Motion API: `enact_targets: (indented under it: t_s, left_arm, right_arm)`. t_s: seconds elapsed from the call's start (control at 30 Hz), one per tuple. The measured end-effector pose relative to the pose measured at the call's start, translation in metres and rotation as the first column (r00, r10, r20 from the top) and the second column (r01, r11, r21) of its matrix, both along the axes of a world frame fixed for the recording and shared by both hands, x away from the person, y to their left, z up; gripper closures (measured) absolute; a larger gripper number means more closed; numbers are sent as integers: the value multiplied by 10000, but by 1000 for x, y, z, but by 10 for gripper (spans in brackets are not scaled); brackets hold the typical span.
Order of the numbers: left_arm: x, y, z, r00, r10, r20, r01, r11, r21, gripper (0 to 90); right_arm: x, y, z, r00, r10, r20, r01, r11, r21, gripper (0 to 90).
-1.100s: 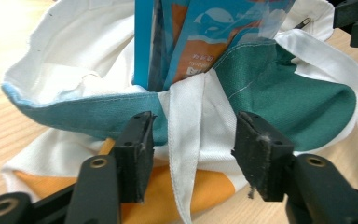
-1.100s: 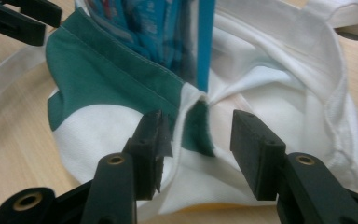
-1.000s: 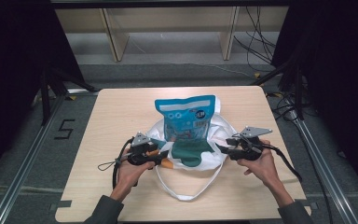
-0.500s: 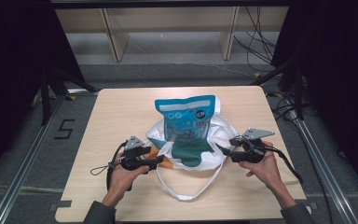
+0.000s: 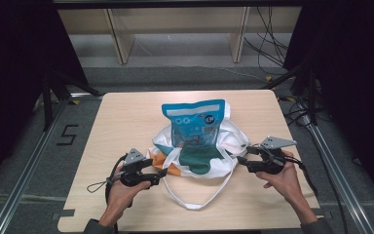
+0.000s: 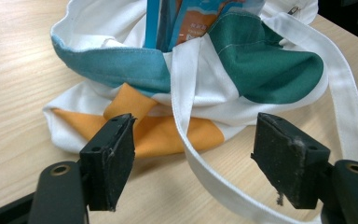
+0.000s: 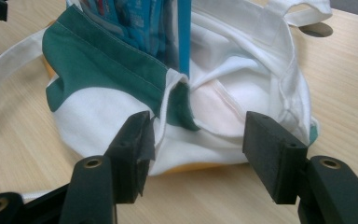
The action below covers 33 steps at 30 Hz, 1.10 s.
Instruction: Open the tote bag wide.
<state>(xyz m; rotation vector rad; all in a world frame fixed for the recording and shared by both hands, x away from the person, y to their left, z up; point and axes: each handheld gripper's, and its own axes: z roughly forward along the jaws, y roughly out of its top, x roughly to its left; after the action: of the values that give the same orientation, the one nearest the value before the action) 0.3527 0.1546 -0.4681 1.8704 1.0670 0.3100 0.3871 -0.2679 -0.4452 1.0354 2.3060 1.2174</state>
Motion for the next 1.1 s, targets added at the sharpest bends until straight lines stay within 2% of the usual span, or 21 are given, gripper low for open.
enact_targets:
  t_s: [0.03,0.1,0.13,0.2,0.23,0.27,0.33,0.37,0.4,0.43,0.47,0.5,0.57,0.6,0.63,0.67,0.77,0.9,0.93,1.03,1.1]
  left_arm:
    - [-1,0,0,10000,13,35,-13,10000,-50,284]
    - [-4,2,-1,10000,18,20,-18,10000,-61,279]
    - [-5,3,-3,10000,7,26,-6,9999,-116,273]
    - [-8,3,-5,9999,138,-98,-138,9999,-32,255]
    - [-8,5,-5,9999,45,-154,-42,9999,148,227]
    - [-9,3,-7,9998,156,-132,-156,9999,-9,216]
    - [-11,4,-7,9999,101,-124,-100,9999,71,216]
    - [-12,5,-7,9999,95,-136,-94,9999,94,216]
    - [-13,4,-9,9998,159,-82,-160,9999,-66,213]
    - [-13,6,-9,9998,177,-91,-176,9998,109,198]
    - [-14,5,-10,9995,296,-115,-296,9996,45,172]
    - [-15,6,-11,9995,258,-158,-258,9997,-3,160]
    - [-17,6,-11,9993,336,-149,-337,9994,-53,160]
    - [-18,8,-11,9998,169,-99,-169,9999,-8,160]
    - [-20,8,-11,9996,287,-57,-287,9996,15,160]
    - [-21,9,-11,9996,274,-9,-274,9996,-1,161]
    - [-26,11,-12,9999,172,-20,-172,9998,42,160]
    - [-34,15,-15,9996,279,57,-279,9996,57,158]
    - [-34,16,-16,9996,265,111,-265,9996,32,158]
    - [-37,16,-18,9995,272,154,-273,9996,54,158]
    - [-40,16,-20,9996,194,219,-195,9998,48,158]
  right_arm:
    - [-1,-1,-1,10000,1,96,-2,10000,10,428]
    - [-2,-1,-1,10000,-63,-47,63,9999,143,421]
    - [-4,-1,-1,9996,-108,-257,113,9998,178,415]
    - [-6,-2,-3,9998,-125,-138,127,9998,168,401]
    - [-7,-3,-3,9995,-92,-303,94,9999,76,391]
    - [-8,-3,-5,9997,-158,-199,160,9998,112,387]
    - [-11,-4,-6,9994,-130,-315,131,9999,36,384]
    - [-11,-4,-7,9997,-99,-224,100,9999,62,386]
    - [-13,-4,-6,9990,-75,-431,75,10000,-4,385]
    - [-14,-5,-7,9995,-151,-287,151,9999,-31,383]
    - [-15,-5,-8,9993,-120,-354,115,9999,-123,378]
    - [-15,-5,-10,9998,-49,-190,45,9998,-168,375]
    - [-18,-5,-11,9993,-143,-359,139,9998,-121,374]
    - [-19,-5,-11,9991,-231,-366,229,9997,-84,370]
    - [-20,-5,-11,9989,-150,-436,144,9998,-140,367]
    - [-22,-5,-12,9993,-190,-313,186,9997,-138,367]
    - [-29,-4,-12,9994,77,-327,-82,9998,-158,365]
    - [-42,-1,-14,9990,17,-443,-21,10000,-95,340]
    - [-44,-1,-14,9997,57,-224,-60,9999,-144,340]
    - [-49,-3,-15,9995,293,-101,-296,9992,-287,330]
    - [-54,-4,-17,9996,268,-70,-270,9994,-204,323]
